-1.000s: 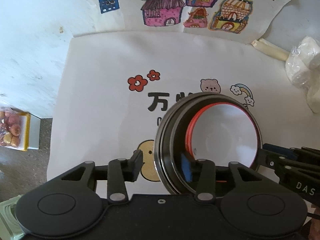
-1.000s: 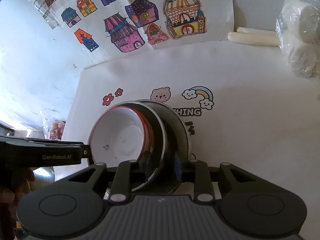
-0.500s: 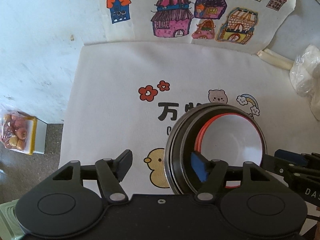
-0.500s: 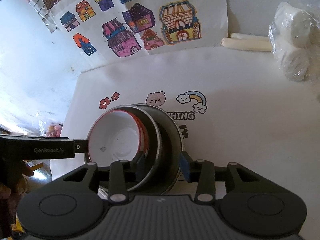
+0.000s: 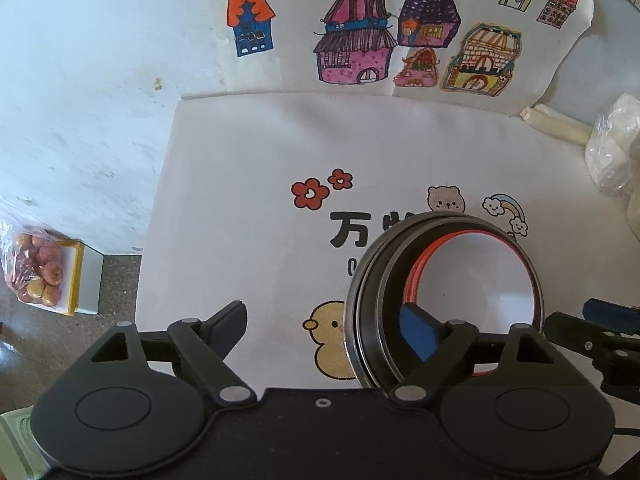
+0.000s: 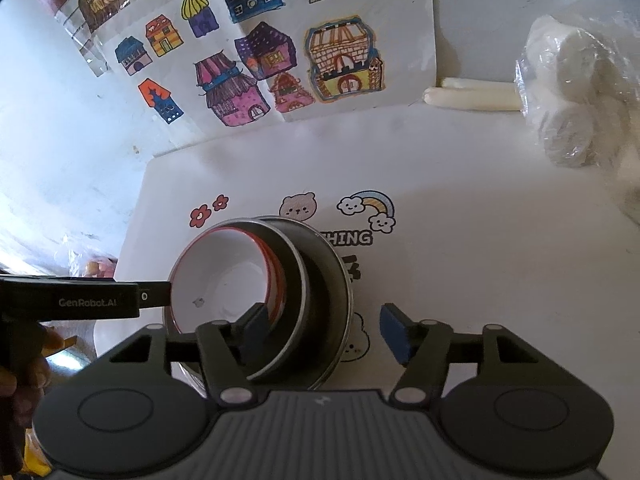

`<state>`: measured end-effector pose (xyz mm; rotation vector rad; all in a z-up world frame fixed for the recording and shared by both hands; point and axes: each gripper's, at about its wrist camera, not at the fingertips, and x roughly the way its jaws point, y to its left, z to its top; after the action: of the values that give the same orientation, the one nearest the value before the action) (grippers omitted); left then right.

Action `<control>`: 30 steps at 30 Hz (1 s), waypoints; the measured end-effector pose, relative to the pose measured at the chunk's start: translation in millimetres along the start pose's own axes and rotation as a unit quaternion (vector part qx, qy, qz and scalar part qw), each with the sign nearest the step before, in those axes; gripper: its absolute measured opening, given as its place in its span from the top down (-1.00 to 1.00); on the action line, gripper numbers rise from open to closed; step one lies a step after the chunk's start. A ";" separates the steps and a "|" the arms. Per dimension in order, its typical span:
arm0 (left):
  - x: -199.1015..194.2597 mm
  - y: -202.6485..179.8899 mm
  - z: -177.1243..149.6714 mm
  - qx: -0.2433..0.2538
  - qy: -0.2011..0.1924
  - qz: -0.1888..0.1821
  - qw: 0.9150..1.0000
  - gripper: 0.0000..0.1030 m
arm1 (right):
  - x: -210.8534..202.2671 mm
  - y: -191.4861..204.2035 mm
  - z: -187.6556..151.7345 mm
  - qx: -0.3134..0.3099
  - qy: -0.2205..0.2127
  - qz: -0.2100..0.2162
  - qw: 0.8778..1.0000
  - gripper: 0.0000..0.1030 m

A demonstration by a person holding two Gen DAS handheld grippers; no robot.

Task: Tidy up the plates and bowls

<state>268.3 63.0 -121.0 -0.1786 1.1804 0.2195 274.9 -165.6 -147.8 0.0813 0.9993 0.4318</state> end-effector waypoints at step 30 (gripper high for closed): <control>-29.3 13.3 -15.0 -0.022 -0.110 -0.070 0.991 -0.99 | -39.7 6.5 -7.8 0.008 -0.089 -0.029 0.996 -0.99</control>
<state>240.7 69.8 -99.6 -0.2681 0.9407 0.1379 247.9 -176.1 -118.8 0.1030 0.8282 0.3571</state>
